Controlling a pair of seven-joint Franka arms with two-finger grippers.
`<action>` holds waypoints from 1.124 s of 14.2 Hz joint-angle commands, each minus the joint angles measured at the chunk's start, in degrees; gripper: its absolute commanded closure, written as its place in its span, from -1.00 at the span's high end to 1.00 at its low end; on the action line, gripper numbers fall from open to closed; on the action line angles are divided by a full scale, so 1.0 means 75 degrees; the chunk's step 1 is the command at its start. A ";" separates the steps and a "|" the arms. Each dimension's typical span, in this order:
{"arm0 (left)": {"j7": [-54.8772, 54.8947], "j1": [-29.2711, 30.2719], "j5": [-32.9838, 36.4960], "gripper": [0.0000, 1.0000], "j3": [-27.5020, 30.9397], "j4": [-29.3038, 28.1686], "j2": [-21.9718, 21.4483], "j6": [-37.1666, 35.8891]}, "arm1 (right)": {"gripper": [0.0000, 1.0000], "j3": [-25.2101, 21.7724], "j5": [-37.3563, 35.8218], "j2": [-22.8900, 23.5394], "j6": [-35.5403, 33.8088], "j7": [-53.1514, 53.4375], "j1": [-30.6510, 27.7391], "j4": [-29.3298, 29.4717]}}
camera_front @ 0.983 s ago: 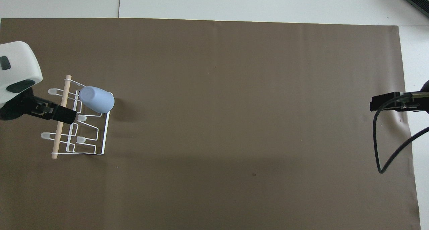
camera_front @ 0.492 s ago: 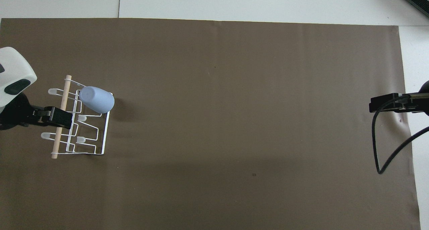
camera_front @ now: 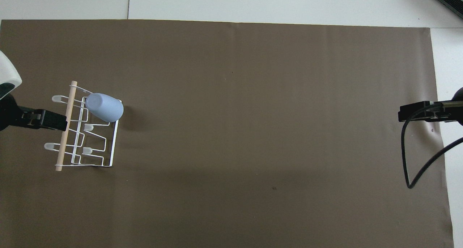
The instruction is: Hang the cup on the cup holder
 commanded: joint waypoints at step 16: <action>0.0815 0.0555 -0.0089 1.00 -0.0016 0.0425 0.0201 -0.0327 | 1.00 0.0049 0.0159 -0.0217 0.0012 0.0136 -0.0088 -0.0234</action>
